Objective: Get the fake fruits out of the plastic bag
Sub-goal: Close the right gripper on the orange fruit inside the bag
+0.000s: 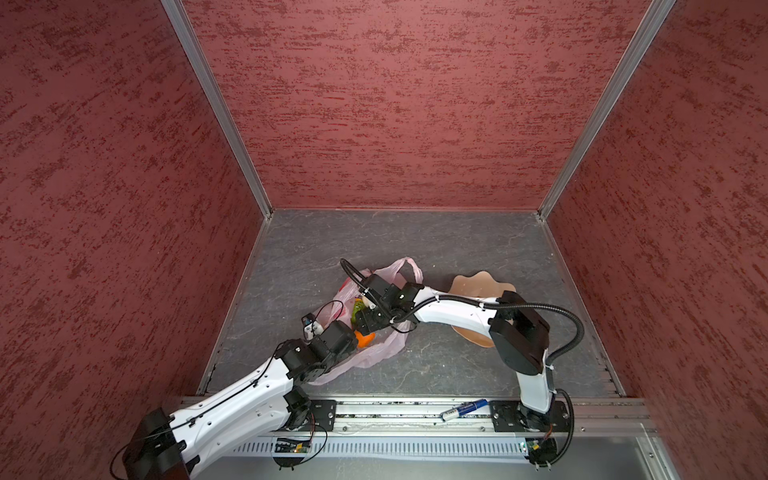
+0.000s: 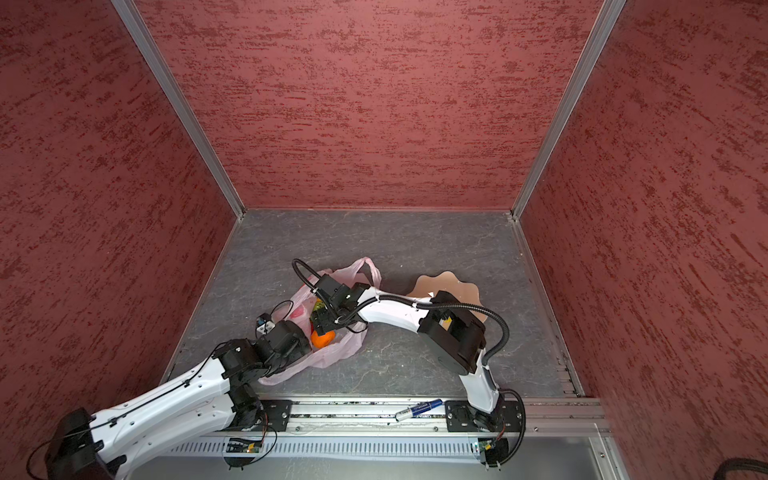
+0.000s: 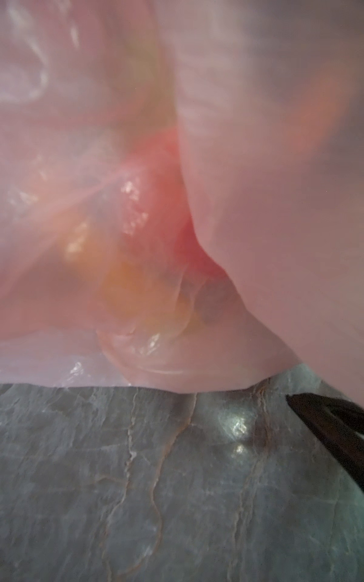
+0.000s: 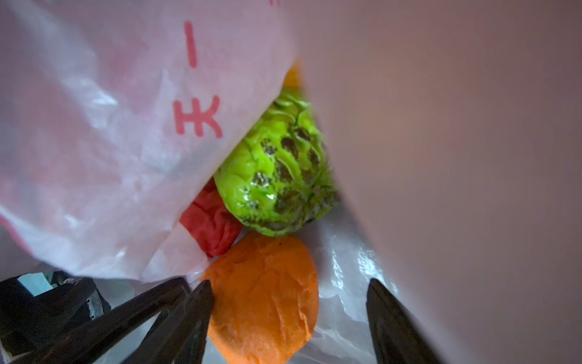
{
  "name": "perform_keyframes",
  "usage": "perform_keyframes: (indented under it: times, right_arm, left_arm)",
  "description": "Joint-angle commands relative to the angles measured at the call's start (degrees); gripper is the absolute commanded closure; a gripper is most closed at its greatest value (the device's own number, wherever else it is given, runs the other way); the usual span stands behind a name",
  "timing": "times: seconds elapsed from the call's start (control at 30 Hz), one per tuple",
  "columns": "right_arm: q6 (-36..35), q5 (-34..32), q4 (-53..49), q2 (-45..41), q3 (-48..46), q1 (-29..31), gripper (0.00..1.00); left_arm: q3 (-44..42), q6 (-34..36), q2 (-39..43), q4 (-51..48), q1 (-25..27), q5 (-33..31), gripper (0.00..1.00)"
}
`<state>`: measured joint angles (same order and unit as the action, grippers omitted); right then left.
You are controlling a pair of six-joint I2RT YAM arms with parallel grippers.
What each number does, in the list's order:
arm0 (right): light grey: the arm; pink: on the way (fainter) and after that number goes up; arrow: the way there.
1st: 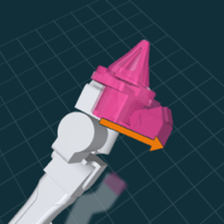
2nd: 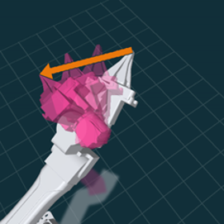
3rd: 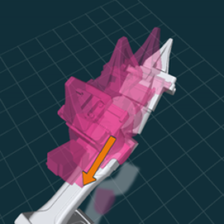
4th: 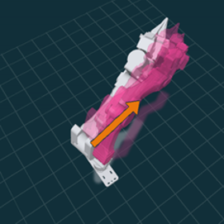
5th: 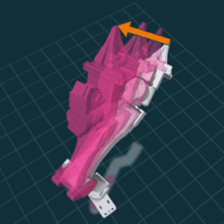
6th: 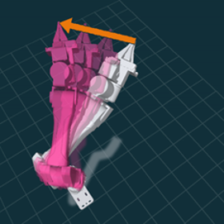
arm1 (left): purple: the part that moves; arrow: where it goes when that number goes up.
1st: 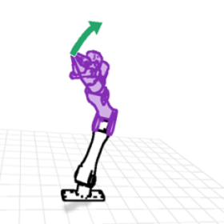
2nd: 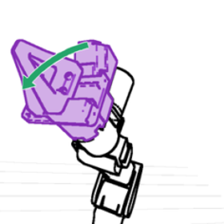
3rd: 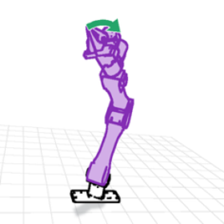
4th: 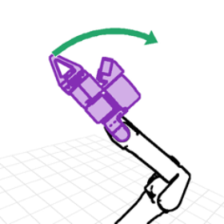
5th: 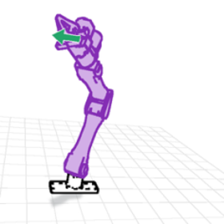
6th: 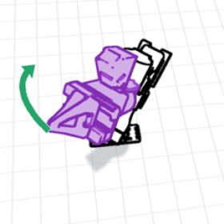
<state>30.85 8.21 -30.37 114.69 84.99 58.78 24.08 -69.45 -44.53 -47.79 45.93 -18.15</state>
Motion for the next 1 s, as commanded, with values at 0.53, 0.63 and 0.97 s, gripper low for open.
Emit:
perform_keyframes:
  times: [0.53, 0.63, 0.97]
  right_arm:
    - [0.51, 4.08, -1.46, 1.85, 0.7, 1.44, 0.24]
    - [0.53, 4.36, -2.04, 1.51, 1.45, 1.84, 0.24]
    - [1.31, 3.45, -1.76, 3.06, 2.62, 2.41, 0.3]
  left_arm:
    - [-1.37, -2.1, 1.69, -1.69, 0.21, -2.14, 0.01]
    - [-1.82, -2.44, 2.26, -1.78, 0.2, -2.15, 0.01]
    - [-2.2, -2.56, 3.49, -2.19, 0.29, -2.06, 0.02]
